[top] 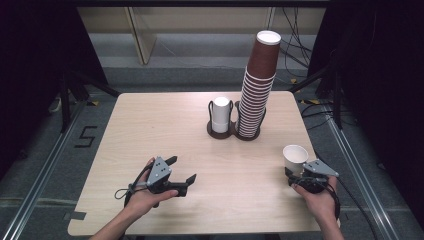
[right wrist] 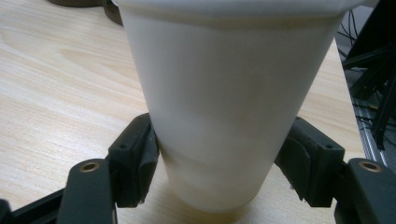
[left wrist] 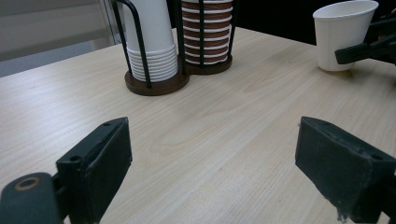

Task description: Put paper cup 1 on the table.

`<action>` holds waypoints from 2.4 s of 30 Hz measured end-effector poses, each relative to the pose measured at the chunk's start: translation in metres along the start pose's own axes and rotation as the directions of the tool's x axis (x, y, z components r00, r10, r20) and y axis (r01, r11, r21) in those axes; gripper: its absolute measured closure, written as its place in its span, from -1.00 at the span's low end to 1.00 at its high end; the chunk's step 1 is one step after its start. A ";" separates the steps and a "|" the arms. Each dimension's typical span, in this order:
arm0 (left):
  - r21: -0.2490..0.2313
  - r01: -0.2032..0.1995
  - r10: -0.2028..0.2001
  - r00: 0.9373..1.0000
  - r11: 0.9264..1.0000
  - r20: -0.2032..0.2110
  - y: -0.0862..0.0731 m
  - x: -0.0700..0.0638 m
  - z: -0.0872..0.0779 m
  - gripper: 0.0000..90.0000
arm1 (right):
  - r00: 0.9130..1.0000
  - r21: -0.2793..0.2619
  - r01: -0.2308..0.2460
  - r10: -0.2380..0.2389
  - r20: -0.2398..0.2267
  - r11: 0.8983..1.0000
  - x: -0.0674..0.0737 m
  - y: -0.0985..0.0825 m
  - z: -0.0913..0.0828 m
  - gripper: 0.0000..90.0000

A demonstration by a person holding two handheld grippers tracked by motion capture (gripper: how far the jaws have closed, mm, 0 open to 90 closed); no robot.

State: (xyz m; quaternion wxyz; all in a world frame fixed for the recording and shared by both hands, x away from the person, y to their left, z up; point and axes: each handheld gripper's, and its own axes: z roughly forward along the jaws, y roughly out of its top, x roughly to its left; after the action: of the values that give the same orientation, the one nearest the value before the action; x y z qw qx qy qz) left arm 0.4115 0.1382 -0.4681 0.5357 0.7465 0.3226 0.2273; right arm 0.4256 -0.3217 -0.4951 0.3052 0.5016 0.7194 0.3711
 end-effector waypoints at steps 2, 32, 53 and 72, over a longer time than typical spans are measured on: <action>-0.006 -0.001 0.001 1.000 1.000 0.004 0.000 0.000 0.001 -0.77 | 1.000 0.007 0.007 -0.007 0.005 1.000 -0.001 0.000 0.000 -0.26; 0.003 -0.010 0.010 1.000 1.000 0.006 0.000 -0.002 0.001 -0.78 | 0.999 0.058 -0.043 0.044 -0.005 0.997 0.000 -0.001 0.001 -0.72; -0.016 -0.032 0.032 0.998 0.999 0.049 0.008 -0.006 0.009 -0.85 | 0.998 0.000 -0.066 0.066 0.011 0.998 -0.003 0.022 -0.026 -0.99; -0.055 -0.025 0.026 0.999 0.998 0.024 0.019 -0.002 0.020 -0.86 | 0.998 -0.127 -0.017 0.024 0.054 0.992 0.003 0.076 -0.047 -0.99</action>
State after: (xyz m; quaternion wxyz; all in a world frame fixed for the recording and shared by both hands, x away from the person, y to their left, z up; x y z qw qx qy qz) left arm 0.4285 0.1189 -0.4563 0.5570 0.7384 0.3001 0.2335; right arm 0.4239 -0.3127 -0.4058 0.3524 0.4985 0.6805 0.4052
